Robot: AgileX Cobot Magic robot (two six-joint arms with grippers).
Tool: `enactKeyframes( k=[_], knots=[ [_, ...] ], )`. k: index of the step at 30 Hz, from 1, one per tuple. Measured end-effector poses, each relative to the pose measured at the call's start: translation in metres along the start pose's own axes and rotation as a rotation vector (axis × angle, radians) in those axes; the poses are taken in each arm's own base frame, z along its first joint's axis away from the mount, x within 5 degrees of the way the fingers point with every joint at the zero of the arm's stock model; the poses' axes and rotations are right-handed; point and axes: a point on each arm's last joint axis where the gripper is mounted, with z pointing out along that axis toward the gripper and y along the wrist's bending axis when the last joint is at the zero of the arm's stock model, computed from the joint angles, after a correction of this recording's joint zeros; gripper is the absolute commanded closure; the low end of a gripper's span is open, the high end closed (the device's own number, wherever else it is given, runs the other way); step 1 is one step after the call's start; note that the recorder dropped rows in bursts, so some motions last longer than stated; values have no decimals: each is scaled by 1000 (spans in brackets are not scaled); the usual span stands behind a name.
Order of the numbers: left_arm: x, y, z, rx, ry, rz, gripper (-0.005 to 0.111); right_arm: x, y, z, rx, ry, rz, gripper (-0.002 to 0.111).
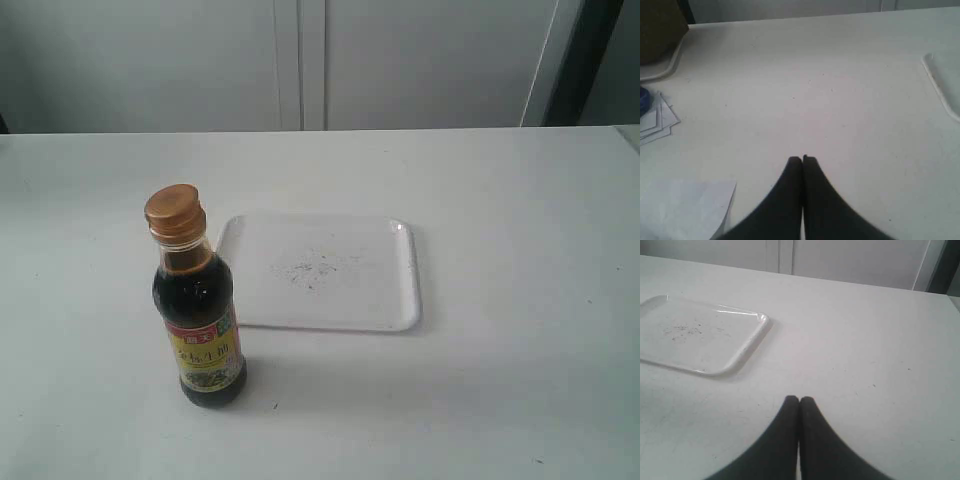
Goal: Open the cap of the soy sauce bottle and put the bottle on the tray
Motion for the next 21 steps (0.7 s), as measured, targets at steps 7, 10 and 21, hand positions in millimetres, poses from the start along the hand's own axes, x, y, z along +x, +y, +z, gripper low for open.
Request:
enactKeyframes(
  k=[7,10,21],
  knots=[
    [-5,-1,0,10,-52,-48,106,0,0,0,0,0,0,108],
    [-7,-1,0,10,-72,-60,106,0,0,0,0,0,0,108],
    [-26,3,-4,-7,-291,-168,106,0,0,0,0,0,17,108]
  ],
)
